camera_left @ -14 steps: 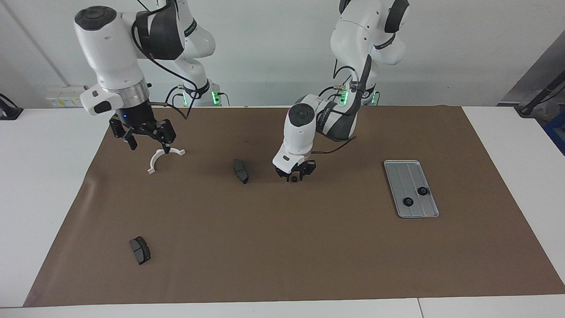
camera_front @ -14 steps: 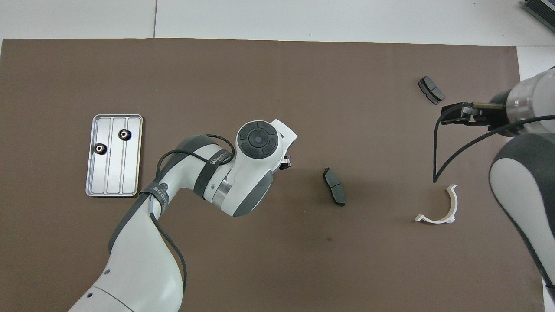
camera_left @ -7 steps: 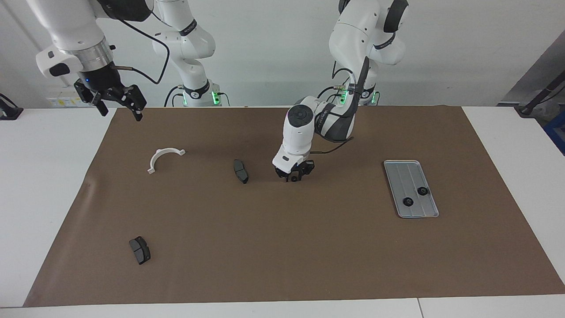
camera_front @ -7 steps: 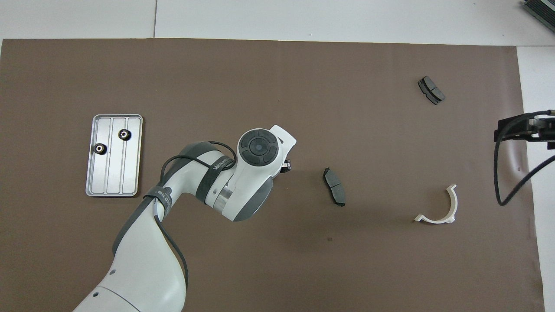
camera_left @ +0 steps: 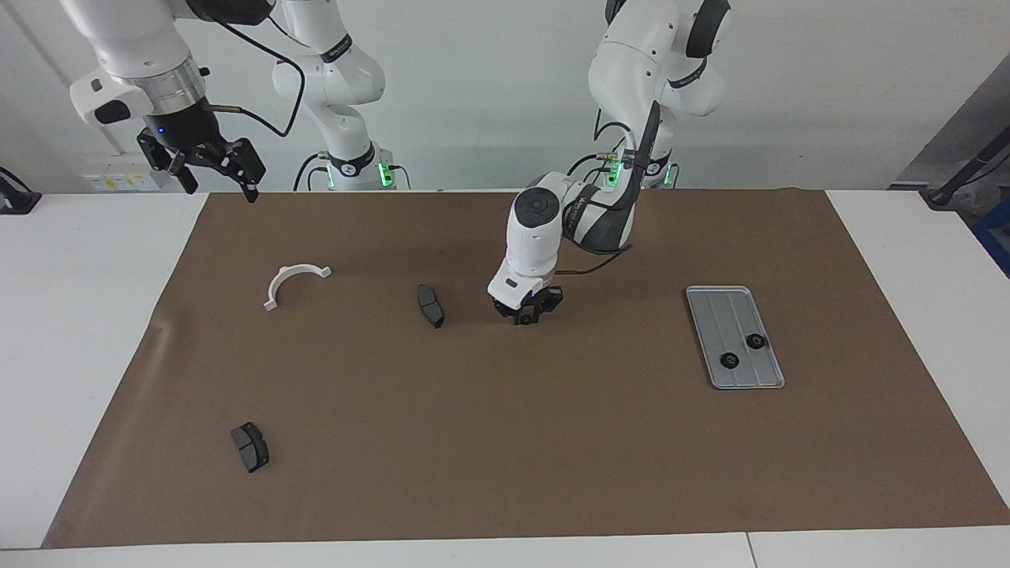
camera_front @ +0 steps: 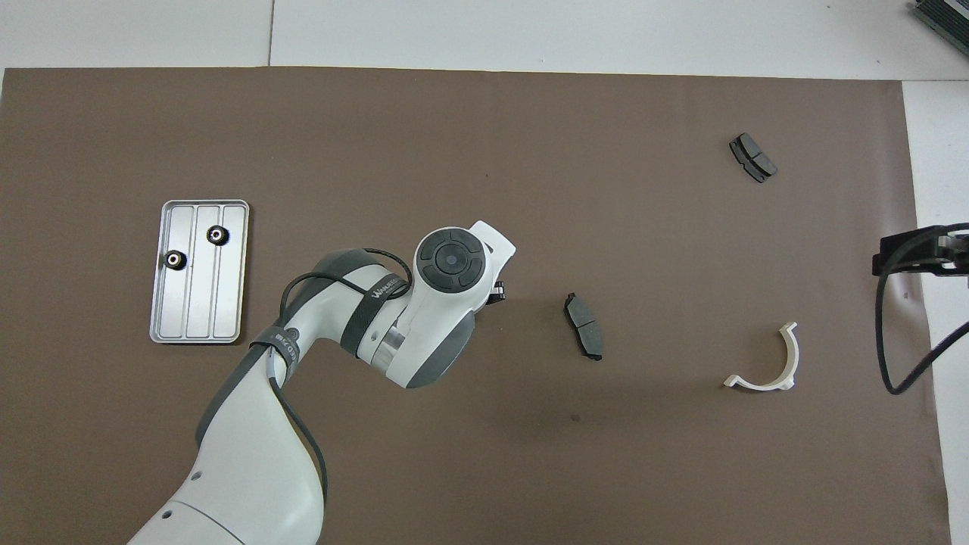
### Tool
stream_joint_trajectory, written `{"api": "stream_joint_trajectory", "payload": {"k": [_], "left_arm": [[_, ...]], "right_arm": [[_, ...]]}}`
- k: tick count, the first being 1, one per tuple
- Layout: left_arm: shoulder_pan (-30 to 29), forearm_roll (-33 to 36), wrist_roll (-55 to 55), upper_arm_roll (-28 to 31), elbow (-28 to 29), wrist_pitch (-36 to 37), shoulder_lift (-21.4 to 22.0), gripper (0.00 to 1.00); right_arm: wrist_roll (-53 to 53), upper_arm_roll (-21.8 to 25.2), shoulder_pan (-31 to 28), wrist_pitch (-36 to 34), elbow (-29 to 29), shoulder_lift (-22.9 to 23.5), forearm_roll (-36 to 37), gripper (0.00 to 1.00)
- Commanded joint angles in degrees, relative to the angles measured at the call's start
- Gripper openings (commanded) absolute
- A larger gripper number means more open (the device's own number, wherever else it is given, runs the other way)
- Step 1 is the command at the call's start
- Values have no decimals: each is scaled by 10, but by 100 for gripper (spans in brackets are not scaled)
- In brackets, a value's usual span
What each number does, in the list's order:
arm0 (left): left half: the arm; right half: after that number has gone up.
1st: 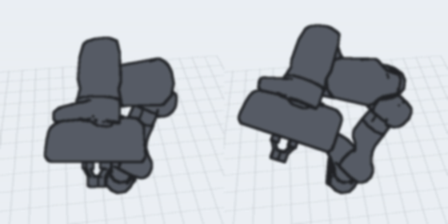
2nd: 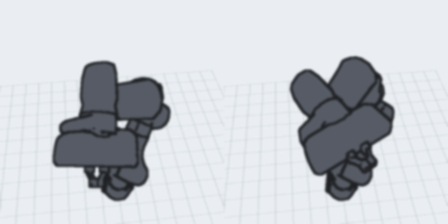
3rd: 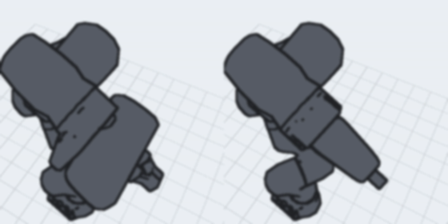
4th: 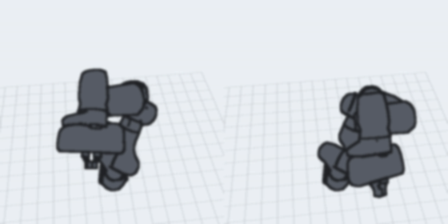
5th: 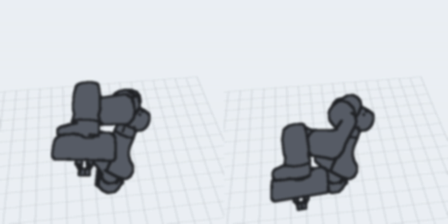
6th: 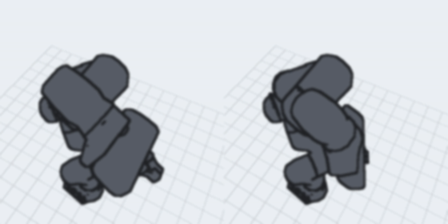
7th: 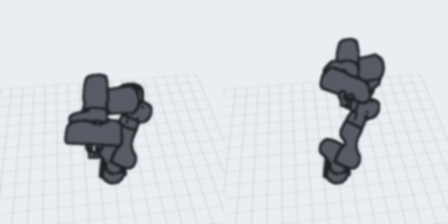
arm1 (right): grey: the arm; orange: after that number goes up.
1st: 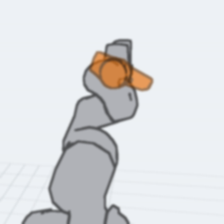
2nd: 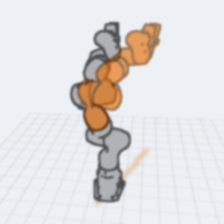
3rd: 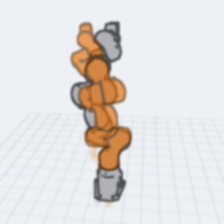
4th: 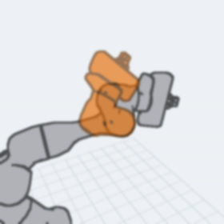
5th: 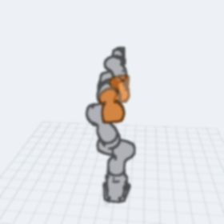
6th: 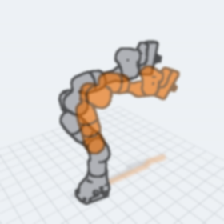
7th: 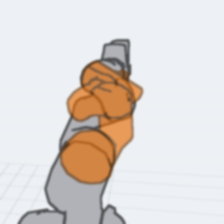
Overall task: Pick bearing gear from pile to tray
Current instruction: 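Carry the third bearing with the left gripper to the tray and lower it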
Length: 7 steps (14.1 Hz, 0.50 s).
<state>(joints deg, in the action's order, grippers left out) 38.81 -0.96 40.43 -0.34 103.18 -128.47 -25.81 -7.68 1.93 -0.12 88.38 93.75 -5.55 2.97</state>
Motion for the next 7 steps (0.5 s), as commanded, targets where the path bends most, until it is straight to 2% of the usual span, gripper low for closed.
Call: {"api": "stream_joint_trajectory", "payload": {"k": [1,5,7], "left_arm": [[12,12,8,11,23,-12,18,34],[9,12,6,11,23,-12,18,9],[6,12,4,11,21,-11,18,1]], "right_arm": [[21,17,1,7,4,-4,-23,100],[20,18,1,7,10,-8,-17,100],[25,18,8,5,8,-3,-13,100]]}}
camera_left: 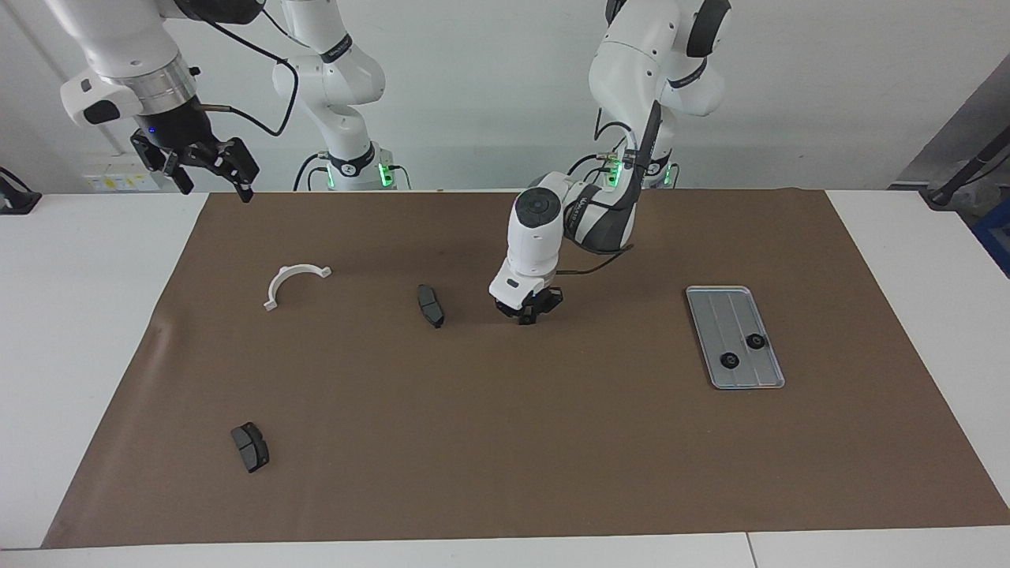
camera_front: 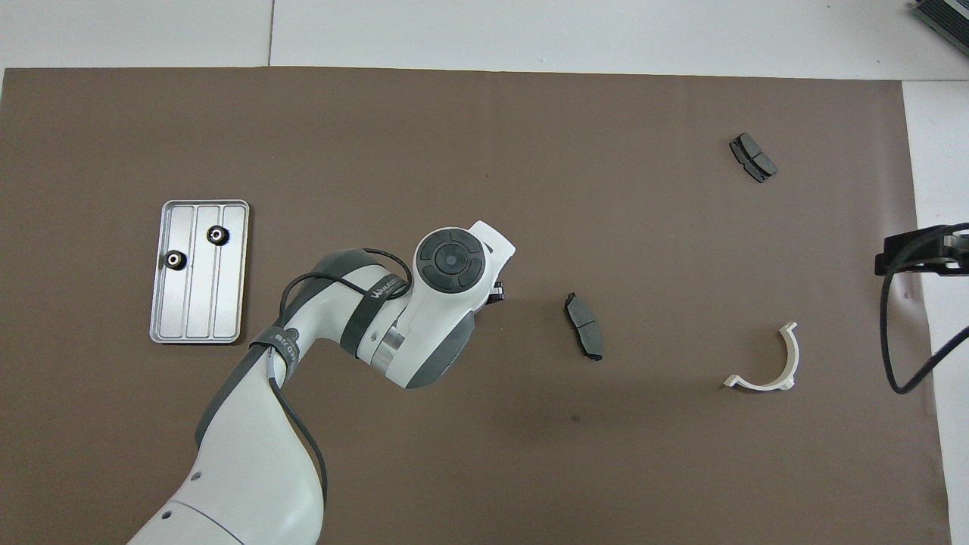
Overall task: Pick bearing gear from pile to tray
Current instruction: 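Carry the third bearing with the left gripper to the tray and lower it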
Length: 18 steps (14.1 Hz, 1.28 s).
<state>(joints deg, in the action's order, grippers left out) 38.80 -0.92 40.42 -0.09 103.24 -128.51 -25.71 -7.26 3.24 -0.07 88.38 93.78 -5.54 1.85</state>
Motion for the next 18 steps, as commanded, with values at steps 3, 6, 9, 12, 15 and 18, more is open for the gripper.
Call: {"api": "stream_joint_trajectory", "payload": {"k": [3,6,9,12,15,18], "left_arm": [[-1,20,1,11,3,1,15,0],[-45,21,-23,10,-14,12,19,0],[-112,15,-123,7,-8,47,55,0],[-172,13,-241,8,-1,99,81,0],[-229,13,-362,10,27,112,99,0],[-296,13,-481,10,92,99,132,0]], "right_arm": [[22,4,10,8,5,8,-1,100],[21,3,10,10,14,4,-2,100],[20,3,10,9,18,3,-4,100],[16,3,10,9,18,2,-6,100],[17,2,10,8,18,-1,-9,100],[18,2,10,8,18,-1,-11,100]]}}
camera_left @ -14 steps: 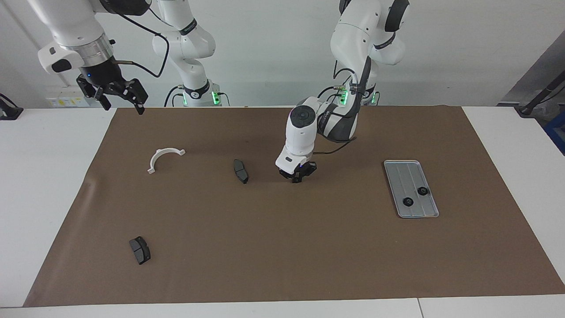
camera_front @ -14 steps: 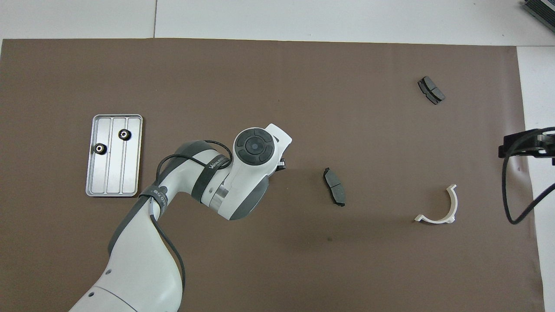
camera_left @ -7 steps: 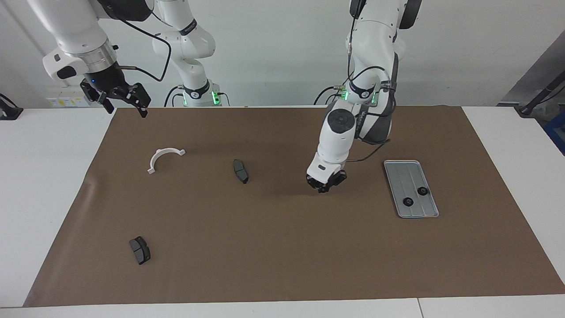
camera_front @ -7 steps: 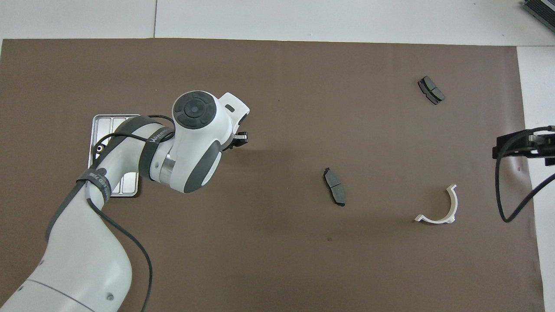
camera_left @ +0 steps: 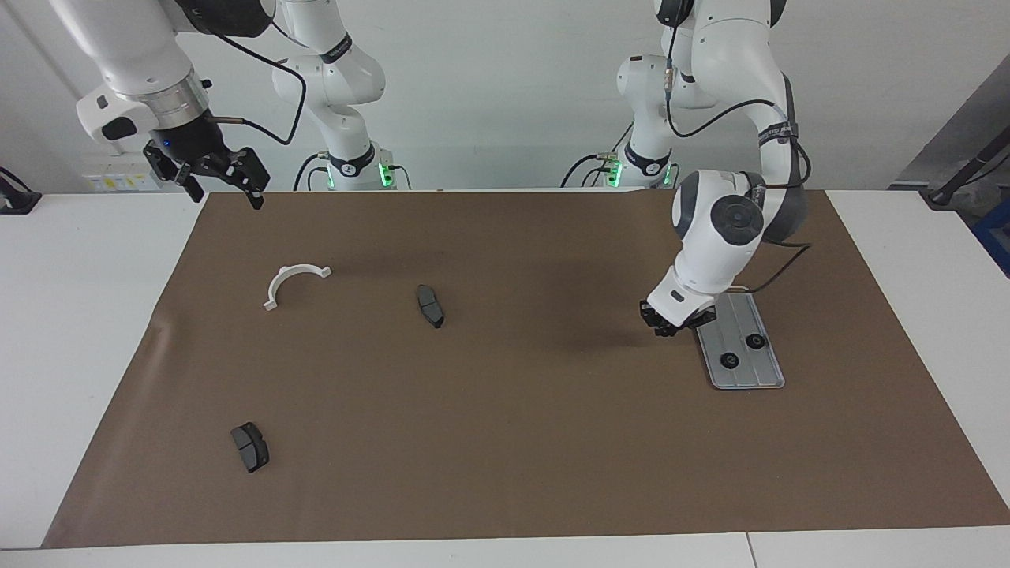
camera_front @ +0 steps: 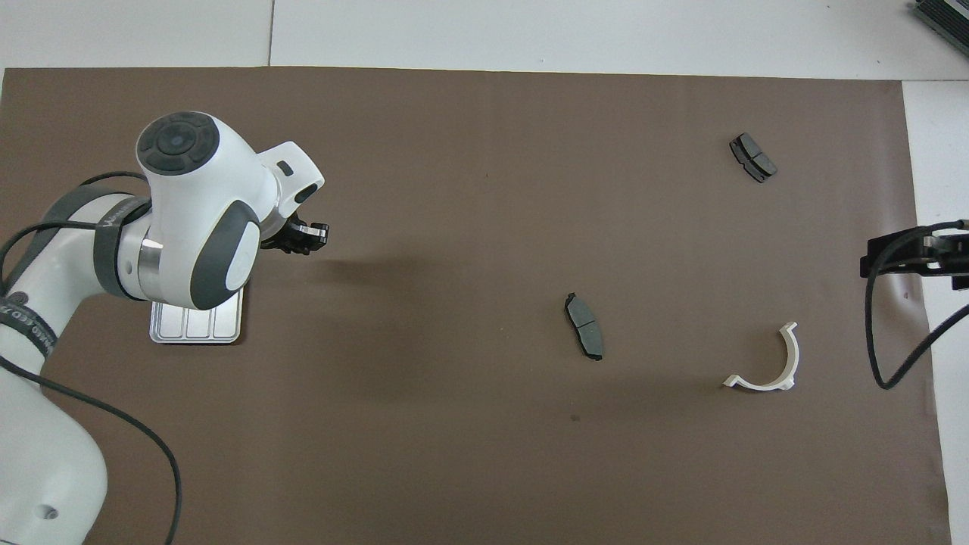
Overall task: Pick bearing gear from pile to tray
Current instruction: 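Carry the third bearing with the left gripper to the tray and lower it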
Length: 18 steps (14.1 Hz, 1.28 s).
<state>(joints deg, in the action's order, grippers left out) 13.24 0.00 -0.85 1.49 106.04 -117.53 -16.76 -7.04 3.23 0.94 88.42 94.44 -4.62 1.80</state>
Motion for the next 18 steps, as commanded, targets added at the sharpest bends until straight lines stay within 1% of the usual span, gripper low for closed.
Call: {"api": "stream_joint_trajectory", "payload": {"k": [1,3,5,8,10,14,15,18], "left_arm": [[-59,4,-99,-6,74,-17,49,0],[-95,3,-160,-6,78,-19,52,0],[-117,3,-192,-6,83,-23,53,0],[-126,4,-199,-6,105,-50,60,1],[-126,3,-199,-6,125,-68,66,5],[-123,3,-196,-6,124,-73,66,40],[-121,4,-195,-7,122,-72,65,45],[-118,3,-193,-8,117,-73,64,48]], "right_arm": [[16,2,-1,8,11,-10,-11,100],[16,2,-1,8,11,-10,-10,100],[18,2,-1,9,11,-10,-11,100],[18,0,0,11,11,-9,-5,100],[19,-2,0,9,7,-1,0,100],[14,-2,0,4,12,0,-2,100],[16,-2,-1,4,12,0,-3,100],[15,-2,0,6,11,-7,-10,100]]}}
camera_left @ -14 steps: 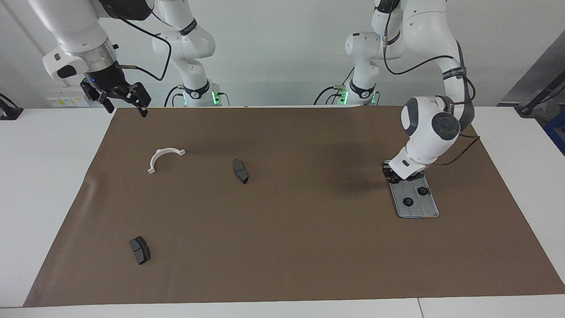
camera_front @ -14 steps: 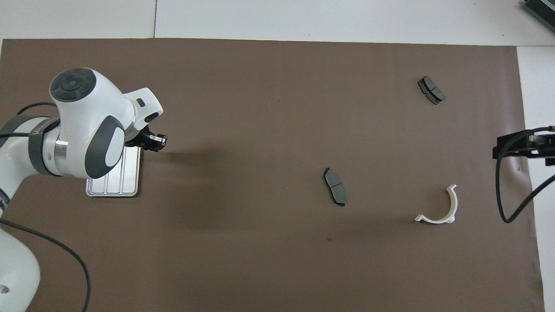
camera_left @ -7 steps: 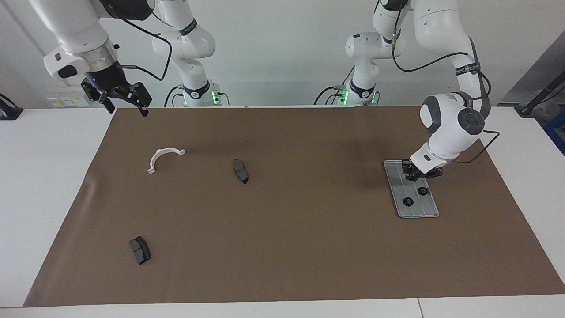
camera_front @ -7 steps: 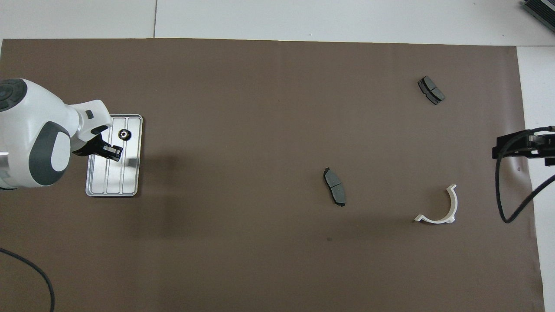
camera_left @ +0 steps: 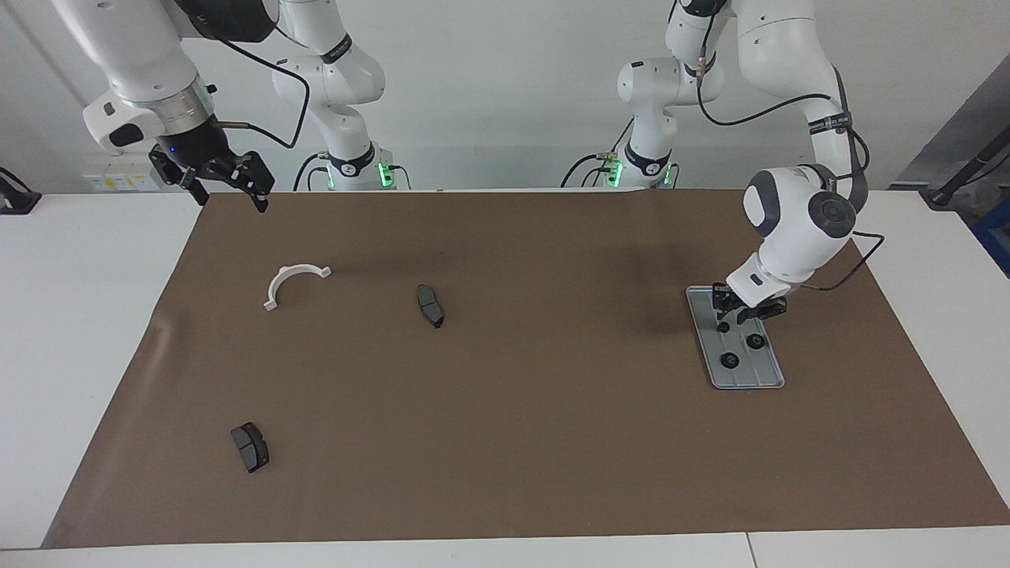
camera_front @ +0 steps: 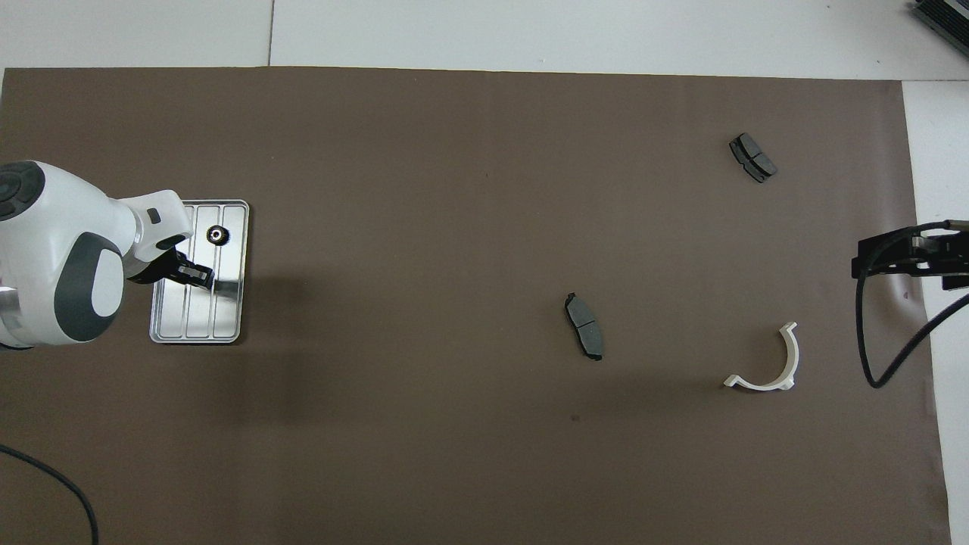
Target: Pick bearing gear from pile to tray
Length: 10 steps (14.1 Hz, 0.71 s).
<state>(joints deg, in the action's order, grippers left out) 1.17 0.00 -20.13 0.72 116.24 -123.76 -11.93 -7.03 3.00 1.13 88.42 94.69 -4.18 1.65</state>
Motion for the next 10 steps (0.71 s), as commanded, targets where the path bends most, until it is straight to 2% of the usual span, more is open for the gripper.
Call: {"api": "stream_joint_trajectory", "payload": {"k": [1,6,10], "left_arm": [[2,3,1,0,8,-10,16,48],[3,-19,9,-1,-21,14,18,48],[1,-19,15,0,-96,151,41,48]], "right_arm": [[17,0,-2,6,8,-12,-9,100],[17,0,-2,6,9,-12,-10,100],[17,0,-2,6,8,-12,-10,100]]}}
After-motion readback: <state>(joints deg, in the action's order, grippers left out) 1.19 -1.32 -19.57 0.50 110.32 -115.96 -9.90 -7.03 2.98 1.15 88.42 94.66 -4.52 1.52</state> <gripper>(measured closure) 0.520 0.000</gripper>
